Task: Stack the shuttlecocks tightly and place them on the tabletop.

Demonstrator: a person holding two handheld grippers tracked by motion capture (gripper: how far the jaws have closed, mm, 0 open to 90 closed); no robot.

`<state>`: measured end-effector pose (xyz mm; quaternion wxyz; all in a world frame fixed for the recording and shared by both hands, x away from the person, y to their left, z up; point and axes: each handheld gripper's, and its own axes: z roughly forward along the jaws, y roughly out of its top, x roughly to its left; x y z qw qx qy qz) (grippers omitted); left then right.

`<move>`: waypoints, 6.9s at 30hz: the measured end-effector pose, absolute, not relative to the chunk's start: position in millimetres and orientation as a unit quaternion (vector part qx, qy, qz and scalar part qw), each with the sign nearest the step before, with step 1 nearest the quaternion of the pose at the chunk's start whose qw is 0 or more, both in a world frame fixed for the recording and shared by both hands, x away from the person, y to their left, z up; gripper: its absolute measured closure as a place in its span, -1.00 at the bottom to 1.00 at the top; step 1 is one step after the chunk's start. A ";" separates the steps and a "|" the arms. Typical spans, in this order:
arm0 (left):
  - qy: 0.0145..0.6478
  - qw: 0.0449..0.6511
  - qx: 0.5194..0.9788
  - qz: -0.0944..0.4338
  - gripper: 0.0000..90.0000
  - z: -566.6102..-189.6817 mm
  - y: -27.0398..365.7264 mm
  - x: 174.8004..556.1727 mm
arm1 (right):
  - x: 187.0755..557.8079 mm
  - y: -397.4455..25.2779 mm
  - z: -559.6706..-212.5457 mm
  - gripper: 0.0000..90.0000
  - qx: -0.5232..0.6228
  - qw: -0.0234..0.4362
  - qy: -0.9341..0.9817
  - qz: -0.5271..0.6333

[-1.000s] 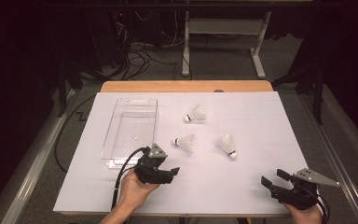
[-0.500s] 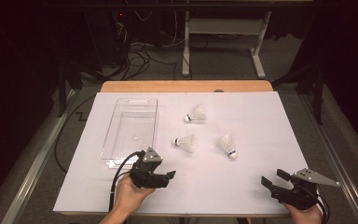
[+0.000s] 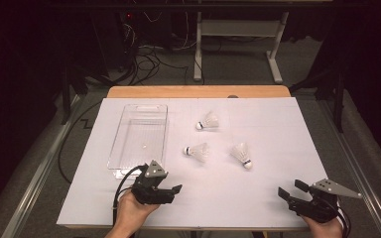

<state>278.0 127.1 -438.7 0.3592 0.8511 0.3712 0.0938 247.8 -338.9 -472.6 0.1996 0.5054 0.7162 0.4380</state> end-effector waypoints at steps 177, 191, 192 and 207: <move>0.497 0.439 0.727 0.180 -0.37 -472.0 268.2 242.9 | 278.3 -300.4 -439.5 -0.19 0.500 0.156 0.742 0.419; 0.494 0.440 0.728 0.179 -0.37 -471.9 267.5 242.1 | 294.1 -283.9 -426.2 -0.15 0.491 0.153 0.759 0.400; 0.494 0.440 0.728 0.179 -0.37 -471.9 267.4 242.1 | 295.3 -282.6 -425.6 -0.15 0.489 0.153 0.760 0.399; 0.492 0.443 0.728 0.179 -0.37 -471.7 267.6 241.7 | 316.5 -262.7 -421.4 -0.09 0.482 0.145 0.775 0.383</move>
